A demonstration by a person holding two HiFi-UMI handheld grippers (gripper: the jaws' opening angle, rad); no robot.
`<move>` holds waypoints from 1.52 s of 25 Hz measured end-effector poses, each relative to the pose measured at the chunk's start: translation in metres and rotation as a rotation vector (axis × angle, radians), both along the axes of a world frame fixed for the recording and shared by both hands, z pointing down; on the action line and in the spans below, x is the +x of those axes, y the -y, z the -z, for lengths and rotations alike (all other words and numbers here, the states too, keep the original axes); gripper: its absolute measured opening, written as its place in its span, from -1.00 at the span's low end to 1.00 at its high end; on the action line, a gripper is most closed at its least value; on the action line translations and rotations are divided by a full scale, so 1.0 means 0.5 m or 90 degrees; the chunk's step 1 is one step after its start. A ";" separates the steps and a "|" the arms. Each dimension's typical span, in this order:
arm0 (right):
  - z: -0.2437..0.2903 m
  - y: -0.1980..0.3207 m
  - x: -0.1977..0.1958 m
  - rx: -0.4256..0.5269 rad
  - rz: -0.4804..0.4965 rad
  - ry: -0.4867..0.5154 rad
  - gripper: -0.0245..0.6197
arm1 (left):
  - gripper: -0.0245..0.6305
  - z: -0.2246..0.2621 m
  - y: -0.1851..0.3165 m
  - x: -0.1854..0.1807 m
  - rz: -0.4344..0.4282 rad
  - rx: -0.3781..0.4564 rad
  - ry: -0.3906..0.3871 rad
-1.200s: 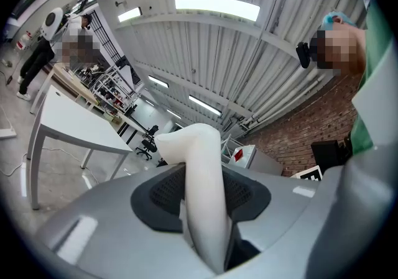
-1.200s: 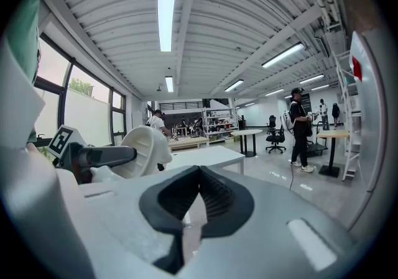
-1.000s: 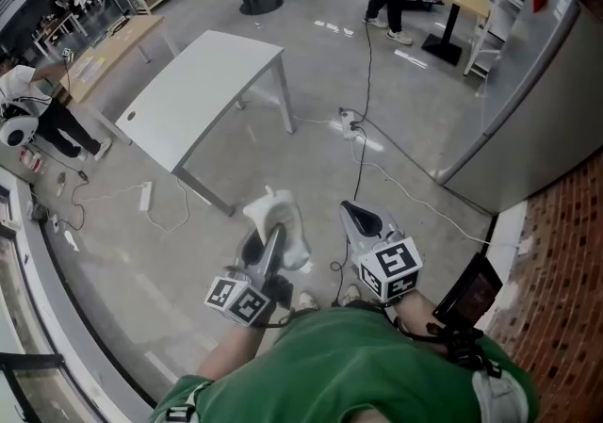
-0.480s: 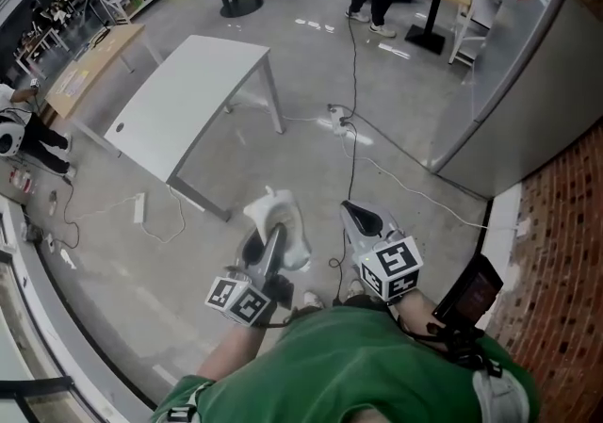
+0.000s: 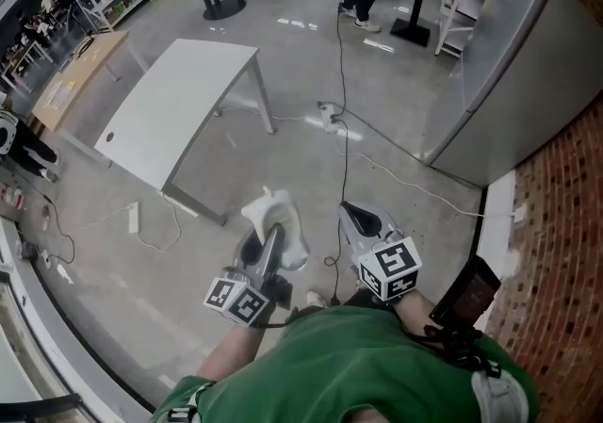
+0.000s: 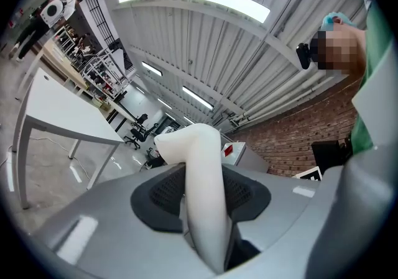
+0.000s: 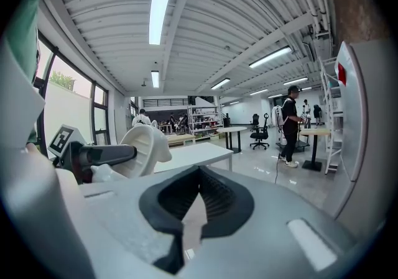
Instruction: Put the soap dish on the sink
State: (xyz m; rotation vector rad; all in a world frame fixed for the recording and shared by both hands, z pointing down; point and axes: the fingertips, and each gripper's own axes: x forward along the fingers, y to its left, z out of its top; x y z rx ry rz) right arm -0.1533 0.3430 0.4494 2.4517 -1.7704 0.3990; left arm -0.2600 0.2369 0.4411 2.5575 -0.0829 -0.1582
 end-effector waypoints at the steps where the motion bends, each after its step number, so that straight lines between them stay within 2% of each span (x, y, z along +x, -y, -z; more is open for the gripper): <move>1: 0.001 0.001 0.004 0.000 -0.002 -0.001 -0.91 | -0.46 0.002 0.001 0.004 0.000 0.000 0.002; 10: 0.010 0.000 0.077 0.012 -0.005 0.003 -0.91 | -0.46 0.008 0.000 0.074 0.002 0.005 0.012; 28: 0.015 -0.083 0.417 0.038 0.015 0.025 -0.91 | -0.46 0.039 -0.096 0.401 0.022 0.040 0.028; 38: 0.006 -0.087 0.520 0.037 0.029 0.032 -0.91 | -0.46 0.035 -0.106 0.503 0.028 0.046 0.031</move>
